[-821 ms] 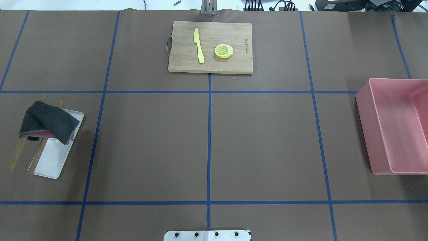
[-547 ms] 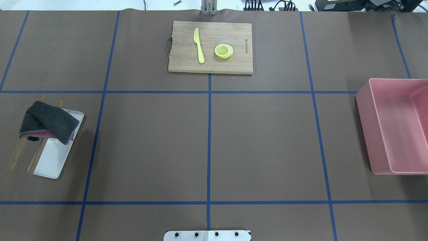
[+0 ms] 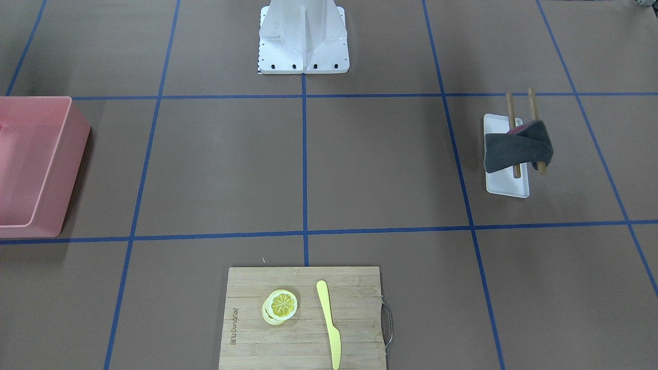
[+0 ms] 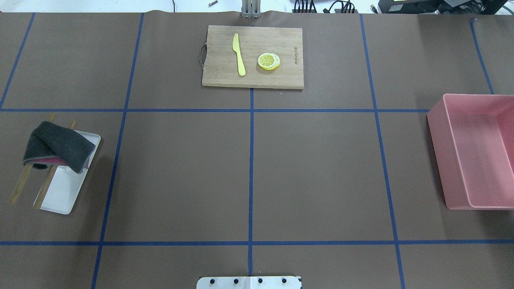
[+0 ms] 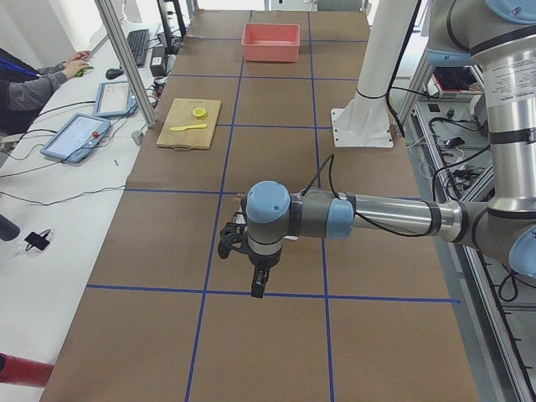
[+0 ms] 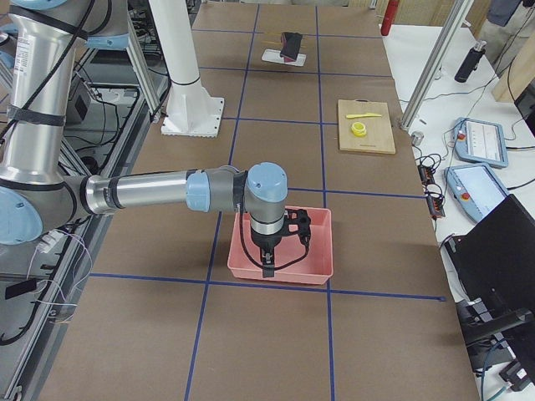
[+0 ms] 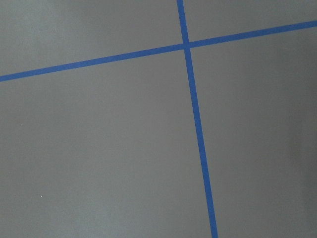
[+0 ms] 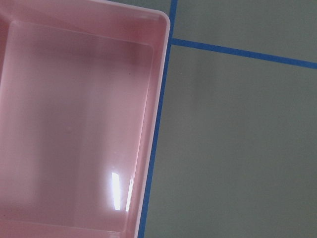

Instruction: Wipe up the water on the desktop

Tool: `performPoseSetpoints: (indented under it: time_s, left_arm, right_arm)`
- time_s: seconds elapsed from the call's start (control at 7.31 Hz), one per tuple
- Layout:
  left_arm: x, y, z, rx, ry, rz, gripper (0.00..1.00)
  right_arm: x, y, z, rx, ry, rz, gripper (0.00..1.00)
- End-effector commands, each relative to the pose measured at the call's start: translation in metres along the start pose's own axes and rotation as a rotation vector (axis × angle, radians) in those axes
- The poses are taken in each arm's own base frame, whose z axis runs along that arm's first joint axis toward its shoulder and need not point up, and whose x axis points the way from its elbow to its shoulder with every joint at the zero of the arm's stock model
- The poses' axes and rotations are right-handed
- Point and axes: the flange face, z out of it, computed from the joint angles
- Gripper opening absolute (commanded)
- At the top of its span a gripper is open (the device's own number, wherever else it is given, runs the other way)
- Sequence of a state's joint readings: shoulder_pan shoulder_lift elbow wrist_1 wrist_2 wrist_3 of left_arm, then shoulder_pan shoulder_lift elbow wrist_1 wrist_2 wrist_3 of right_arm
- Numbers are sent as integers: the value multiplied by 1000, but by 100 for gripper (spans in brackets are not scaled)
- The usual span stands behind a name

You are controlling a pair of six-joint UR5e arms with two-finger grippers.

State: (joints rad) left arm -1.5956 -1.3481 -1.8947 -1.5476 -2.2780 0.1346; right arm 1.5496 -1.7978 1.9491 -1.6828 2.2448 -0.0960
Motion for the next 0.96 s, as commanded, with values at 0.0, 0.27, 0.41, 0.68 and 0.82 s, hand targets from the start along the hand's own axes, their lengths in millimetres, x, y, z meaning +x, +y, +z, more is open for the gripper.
performPoseSetpoints:
  time_s: [0.0,0.27,0.41,0.68,0.82]
  left_arm:
    - [17,-19,-23,55,-6,45,99]
    - [28,-44,-39,161,-21,132,99]
    - [28,-51,-40,238,-33,197,99]
    - [20,-71,-27,343,3,300,99]
    - [28,-69,-24,338,105,312,99]
  right_arm:
    - [-16,-13,-20,46,-3,-24,100]
    - [-27,-28,-32,77,-35,-51,100]
    - [-28,-29,-34,80,-35,-57,100]
    - [-28,-28,-34,82,-36,-67,100]
    - [-29,-28,-33,80,-41,-67,100]
